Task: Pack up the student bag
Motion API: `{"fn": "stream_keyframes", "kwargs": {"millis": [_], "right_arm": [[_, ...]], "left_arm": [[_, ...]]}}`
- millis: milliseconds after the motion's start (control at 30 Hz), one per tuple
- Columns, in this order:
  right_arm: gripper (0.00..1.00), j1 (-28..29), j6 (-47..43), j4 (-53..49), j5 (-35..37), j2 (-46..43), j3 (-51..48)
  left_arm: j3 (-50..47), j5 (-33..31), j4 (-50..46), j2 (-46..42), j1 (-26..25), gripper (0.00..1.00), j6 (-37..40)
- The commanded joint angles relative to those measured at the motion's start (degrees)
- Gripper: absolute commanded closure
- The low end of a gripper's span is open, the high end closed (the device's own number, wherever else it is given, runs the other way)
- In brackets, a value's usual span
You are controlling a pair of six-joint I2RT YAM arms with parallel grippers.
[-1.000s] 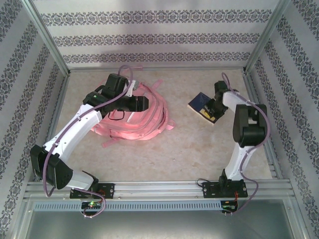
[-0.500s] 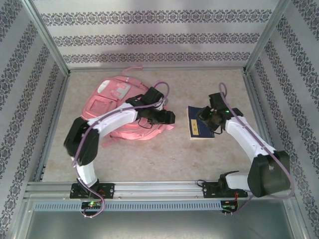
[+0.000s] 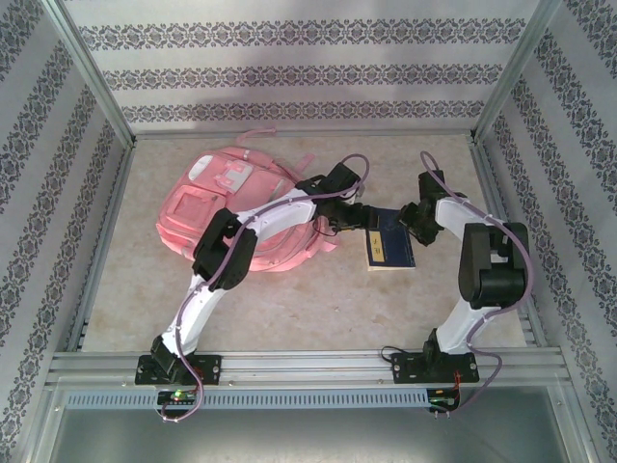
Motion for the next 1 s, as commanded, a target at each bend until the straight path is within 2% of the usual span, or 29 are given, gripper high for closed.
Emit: {"fn": "stream_keyframes", "kwargs": {"millis": [0,267,433,533,667,767,867,967], "right_arm": [[0.36,-0.6,-1.7,3.0,-5.0,1.0,0.9],[0.38,-0.7,0.5,6.5,-12.0,1.1,-1.3],[0.38,-1.4,2.4,9.4,-14.3,1.3,-4.2],[0.38,-1.9,2.7,10.3,-14.9,1.5,-5.5],[0.38,-2.2,2.5,10.4,-15.3,1.4,-5.9],[0.38,-2.2,2.5,10.3,-15.2,1.3,-5.9],[0.38,-2.2,2.7,10.2,-15.7,1.4,-5.8],[0.39,-2.2,2.6,9.8,-15.6,1.2,-5.7]], "left_arm": [[4.0,-1.4,-3.8,3.0,-0.4,0.31,-0.7],[5.9,1.4,-1.5,6.3,-0.4,0.33,-2.8],[5.9,4.2,0.8,7.7,-0.4,0.41,-4.5],[4.9,6.1,3.5,7.2,-0.5,0.50,-5.8],[3.7,7.3,5.8,5.7,-0.6,0.69,-7.1],[2.7,8.0,7.8,4.4,-0.7,0.78,-8.3],[3.1,8.5,7.9,4.4,-0.9,0.86,-8.3],[3.1,9.1,7.1,4.3,-0.8,1.00,-7.3]]}}
